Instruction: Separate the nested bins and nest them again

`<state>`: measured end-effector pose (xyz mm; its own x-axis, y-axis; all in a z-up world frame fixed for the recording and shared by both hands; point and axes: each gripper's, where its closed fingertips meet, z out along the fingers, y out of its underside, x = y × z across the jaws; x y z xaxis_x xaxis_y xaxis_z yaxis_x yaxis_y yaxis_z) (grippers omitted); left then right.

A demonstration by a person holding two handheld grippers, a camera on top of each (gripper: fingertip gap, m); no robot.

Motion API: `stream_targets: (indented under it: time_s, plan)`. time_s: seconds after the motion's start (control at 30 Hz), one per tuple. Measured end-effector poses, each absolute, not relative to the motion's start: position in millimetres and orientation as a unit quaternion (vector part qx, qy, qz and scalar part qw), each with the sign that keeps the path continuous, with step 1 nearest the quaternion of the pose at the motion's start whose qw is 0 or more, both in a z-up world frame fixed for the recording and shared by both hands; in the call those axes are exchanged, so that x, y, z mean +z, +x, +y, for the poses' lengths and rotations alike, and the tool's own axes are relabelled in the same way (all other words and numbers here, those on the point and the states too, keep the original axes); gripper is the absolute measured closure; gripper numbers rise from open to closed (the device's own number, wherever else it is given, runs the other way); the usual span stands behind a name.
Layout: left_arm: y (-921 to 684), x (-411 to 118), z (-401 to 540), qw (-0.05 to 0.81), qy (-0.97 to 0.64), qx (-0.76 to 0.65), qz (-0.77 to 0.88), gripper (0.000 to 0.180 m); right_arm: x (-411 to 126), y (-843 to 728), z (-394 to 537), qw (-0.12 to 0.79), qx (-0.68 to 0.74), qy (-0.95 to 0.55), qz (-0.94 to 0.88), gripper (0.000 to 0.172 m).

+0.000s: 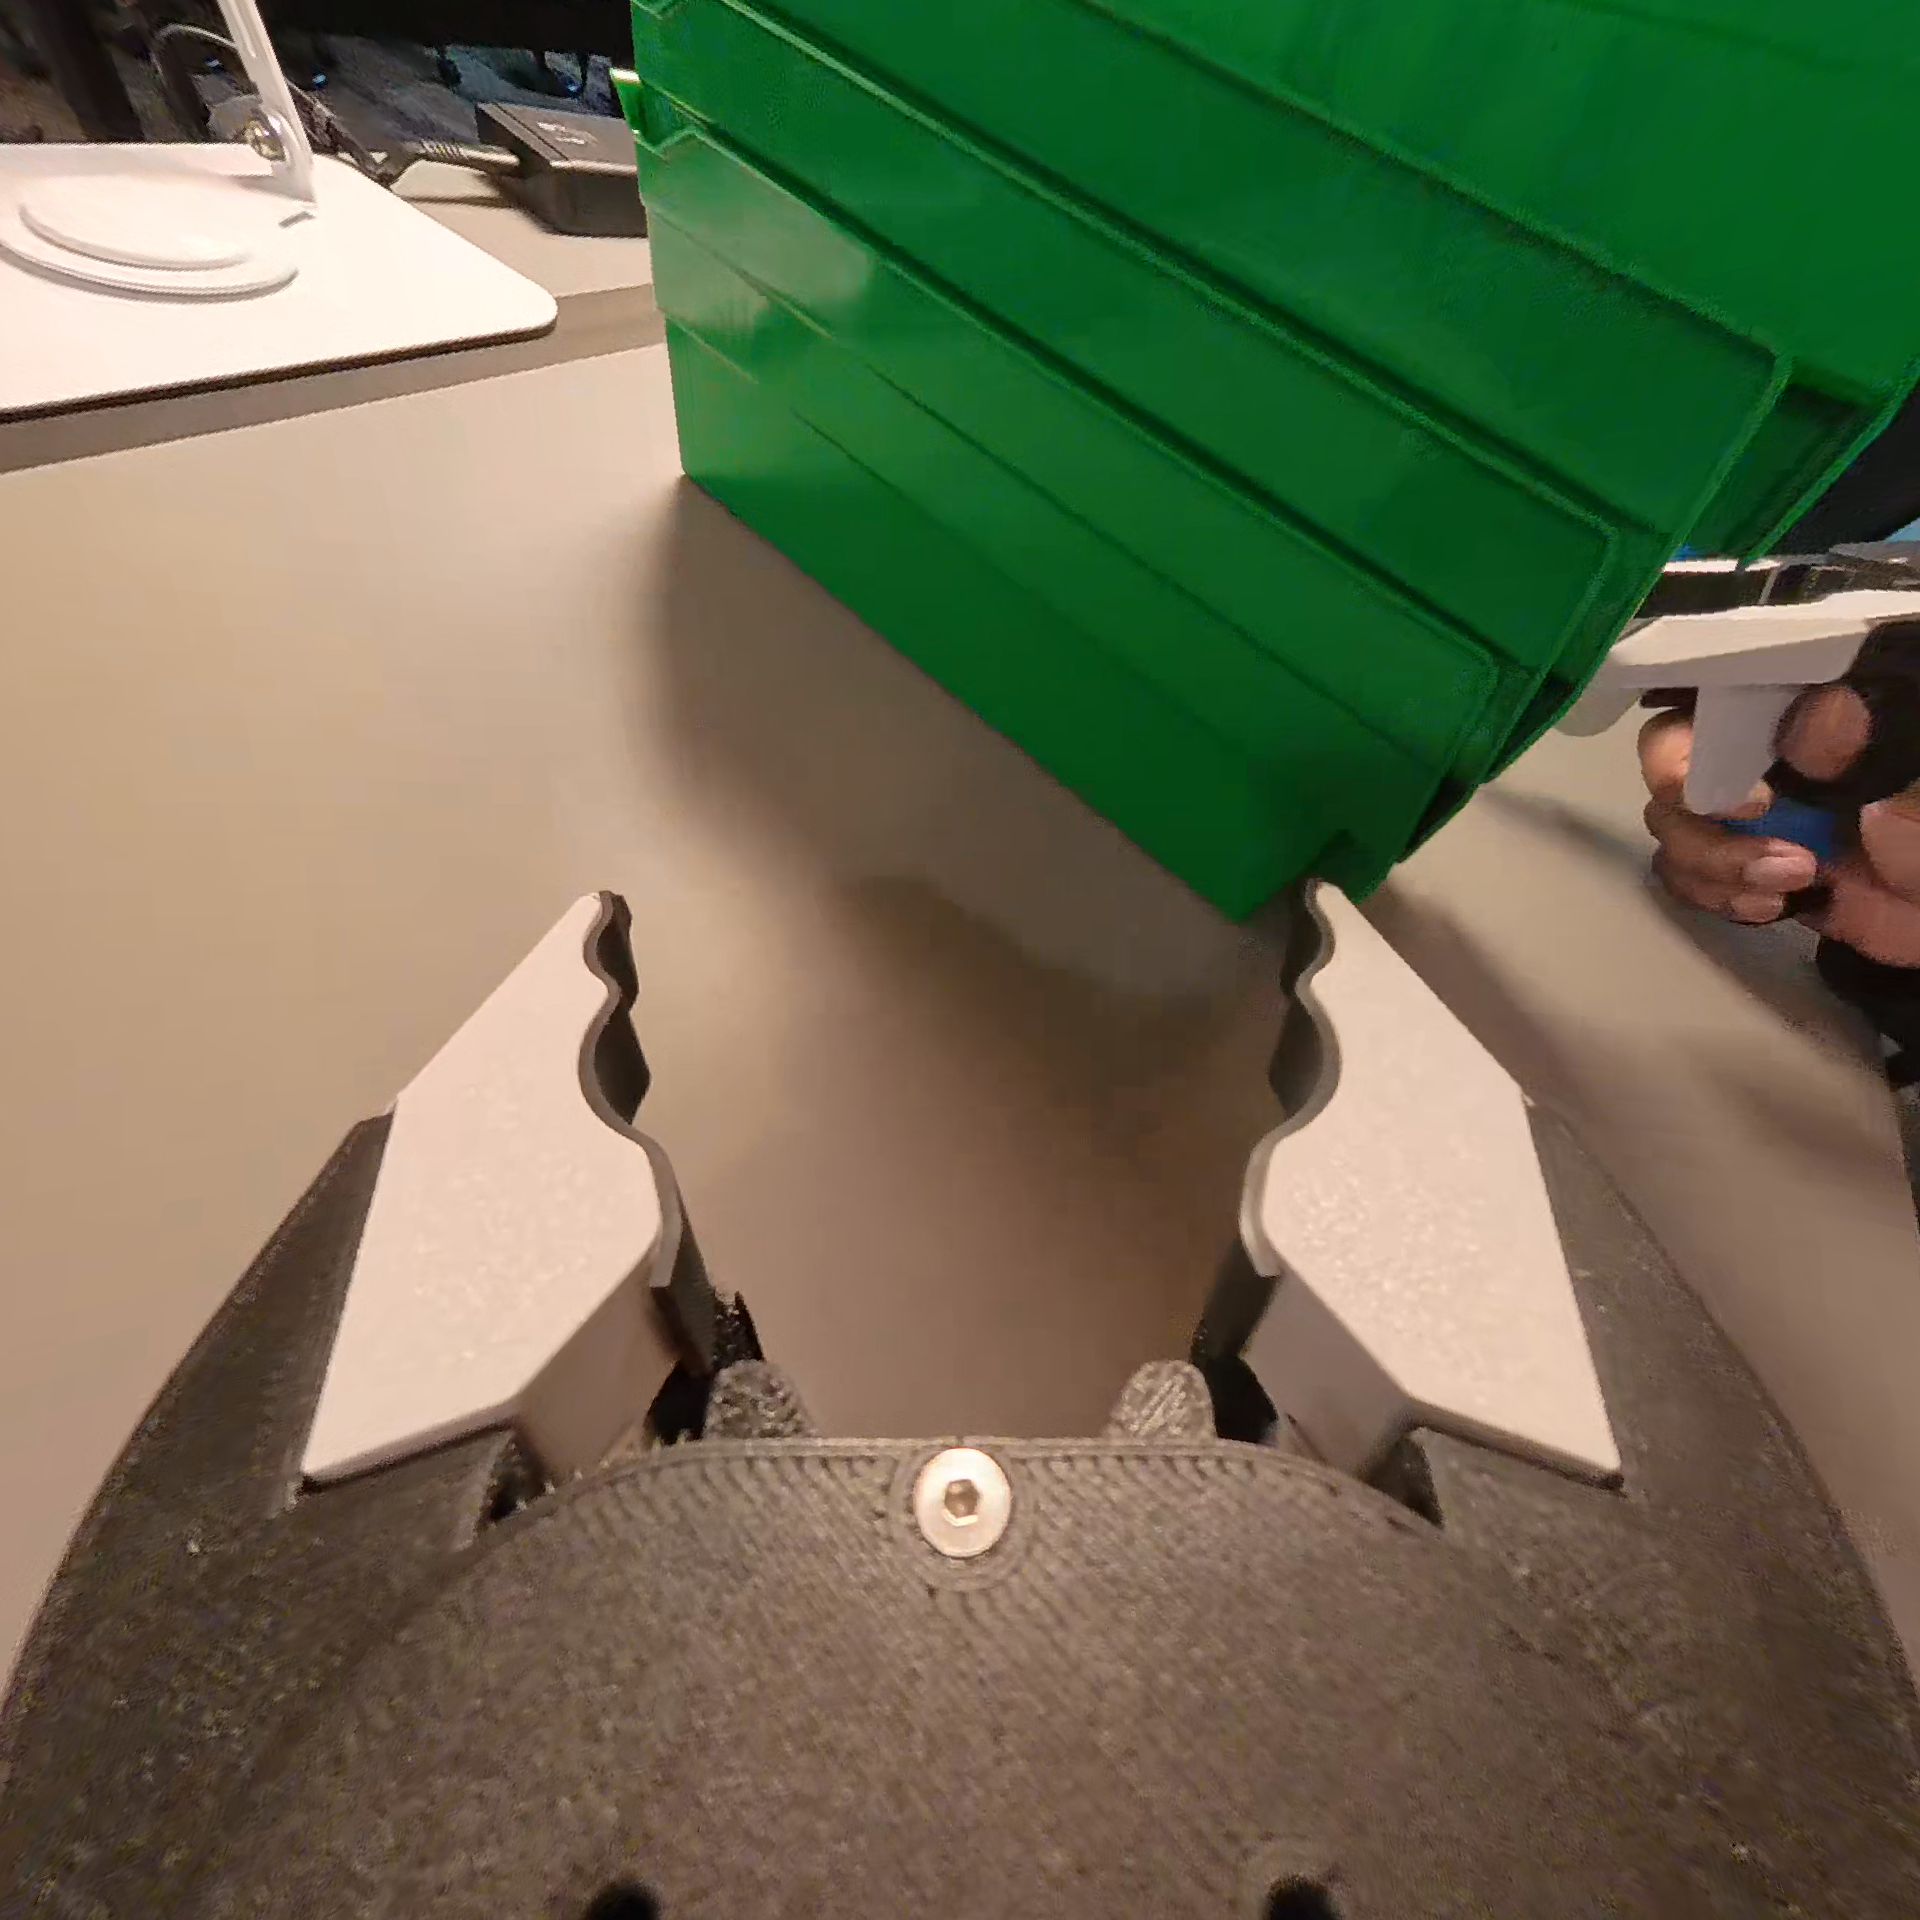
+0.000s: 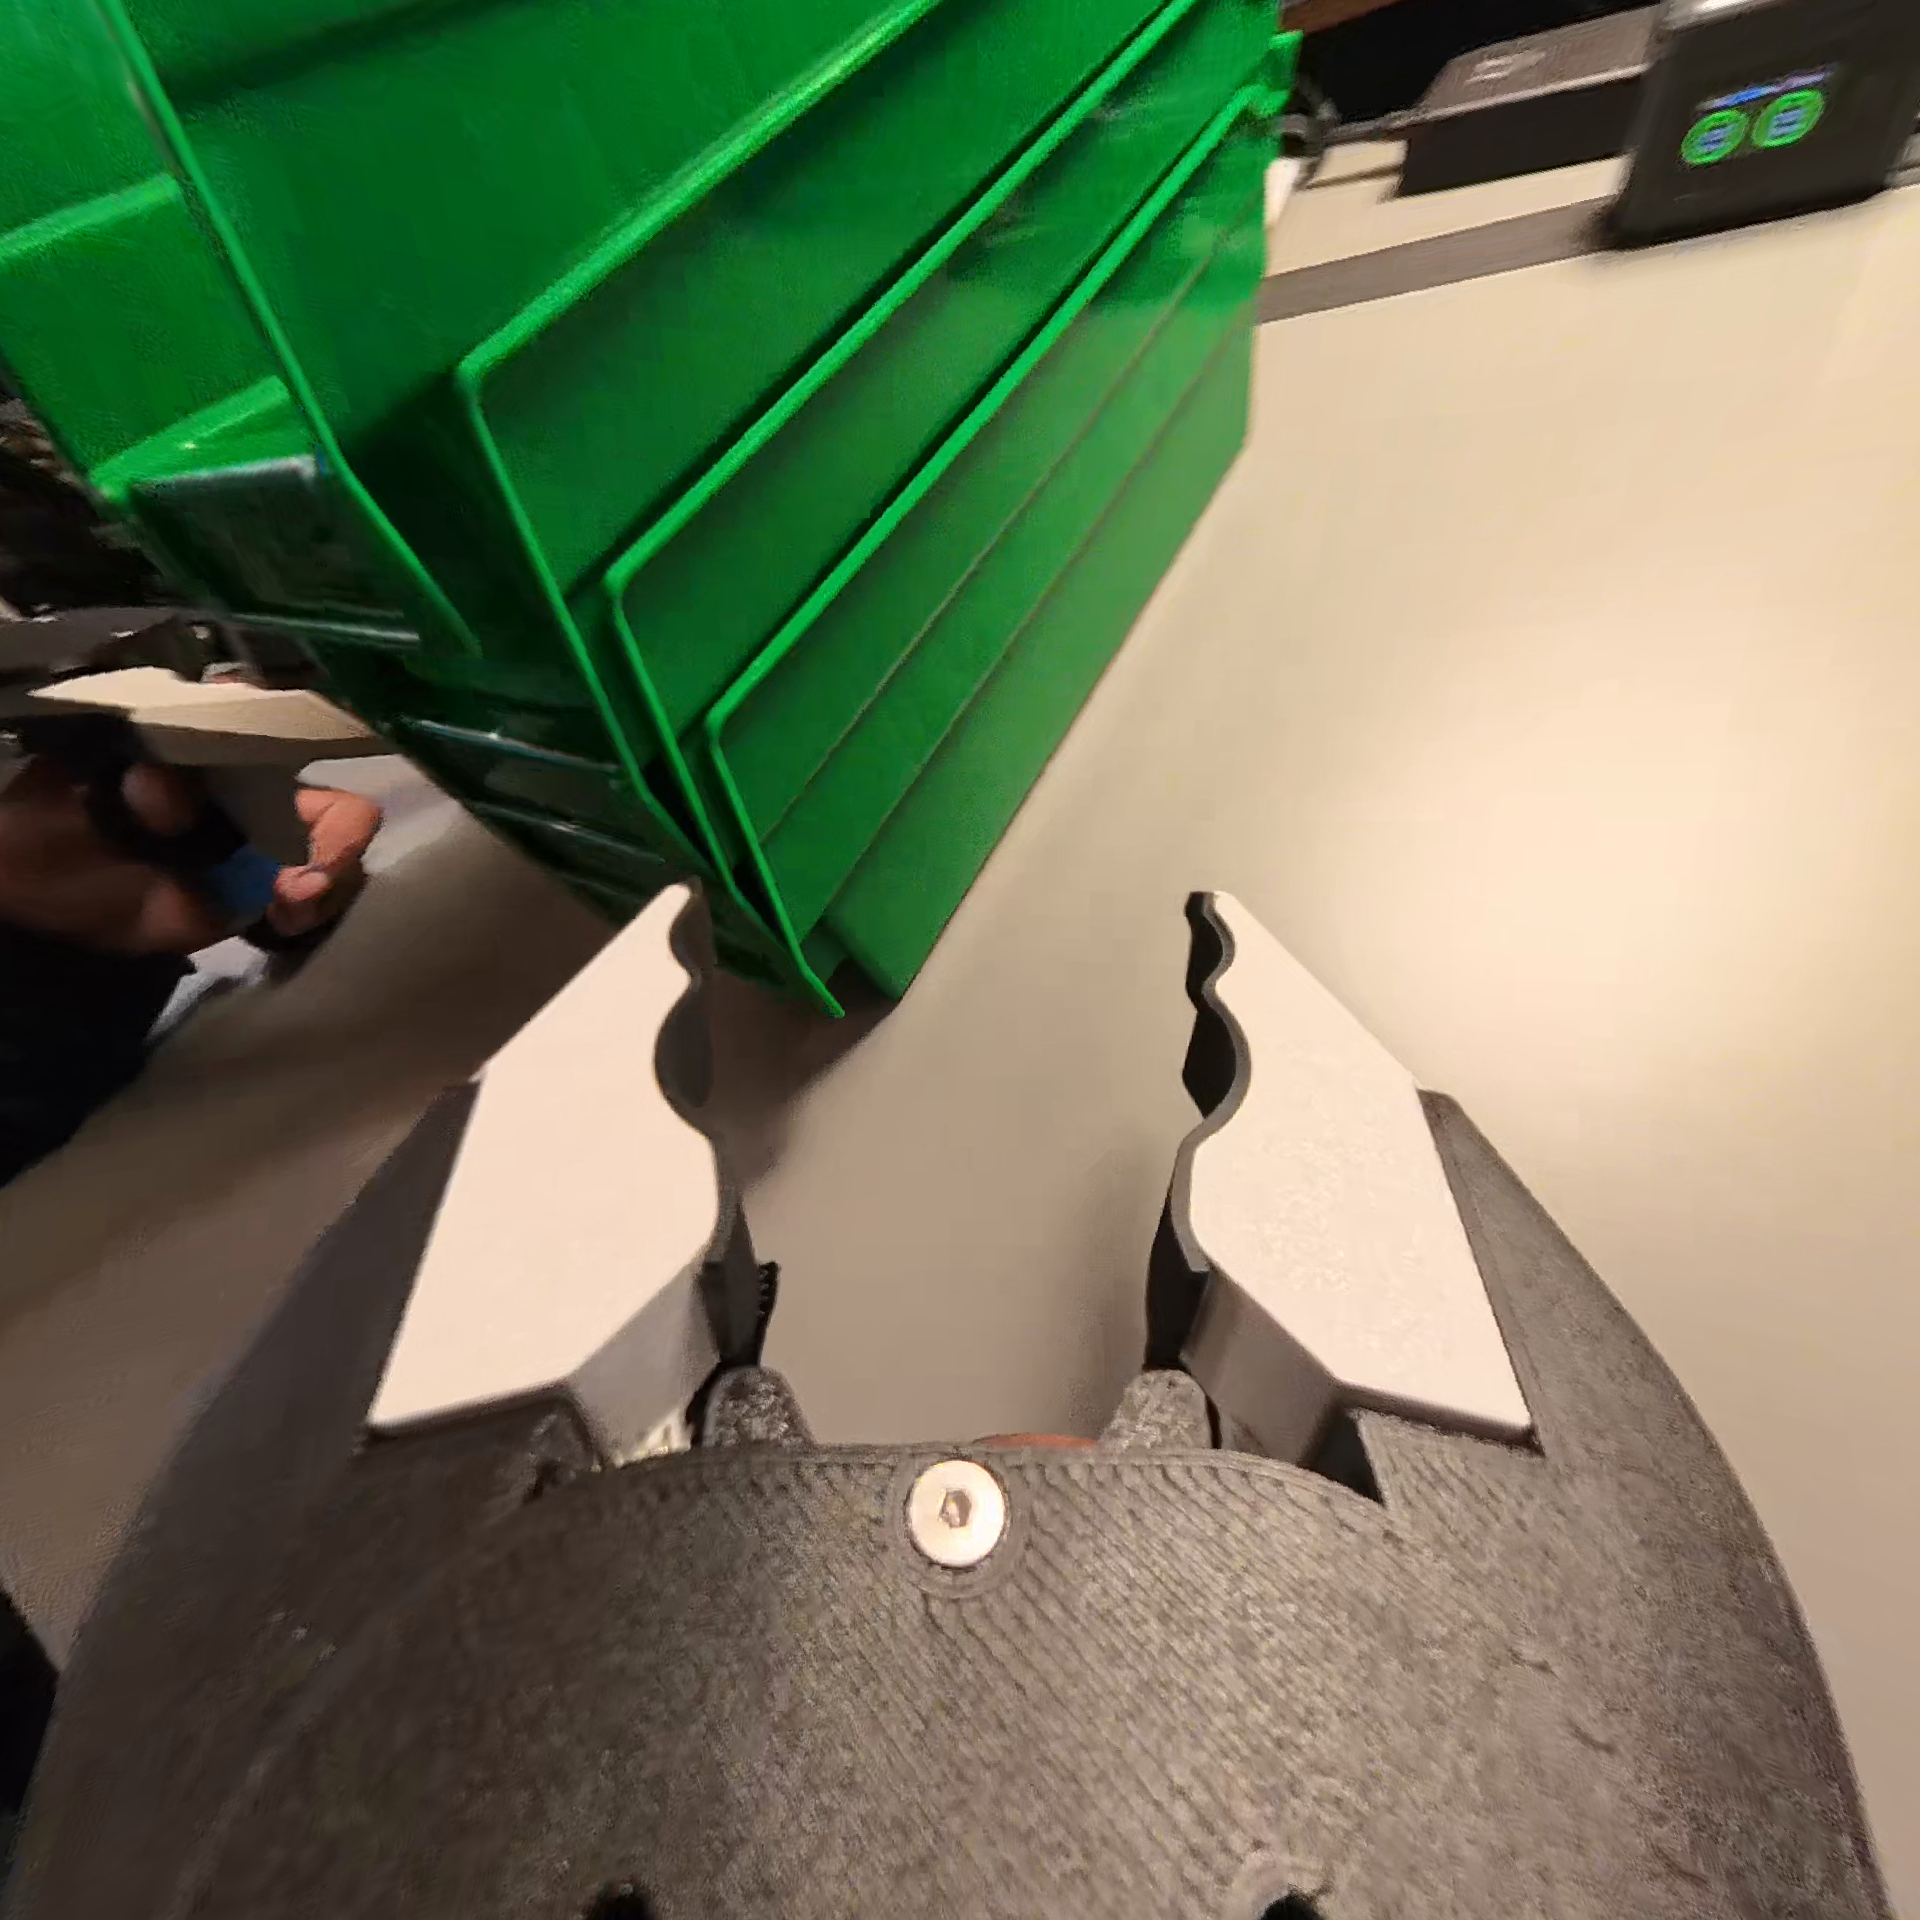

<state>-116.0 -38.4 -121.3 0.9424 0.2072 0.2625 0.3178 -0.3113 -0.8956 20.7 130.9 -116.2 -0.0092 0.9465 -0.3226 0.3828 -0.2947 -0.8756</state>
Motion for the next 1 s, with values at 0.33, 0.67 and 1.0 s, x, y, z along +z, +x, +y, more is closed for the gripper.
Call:
stream_targets:
  time_s: [0.33, 0.67, 1.0]
  plan:
    - [-123, -123, -41, 0.554, -0.819, -0.026, -0.147, 0.062, -66, 58, 138, 0.255, 0.557, -0.614, -0.498, 0.060]
    - [-110, -161, -45, 0.445, -0.895, -0.021, -0.025, 0.070, 47, 13, 121, 0.201, 0.509, -0.588, -0.596, 0.032]
    - [-97, -172, -46, 0.410, -0.909, 0.069, 0.026, 0.073, 41, -85, 130, 0.197, 0.282, -0.631, -0.696, 0.015]
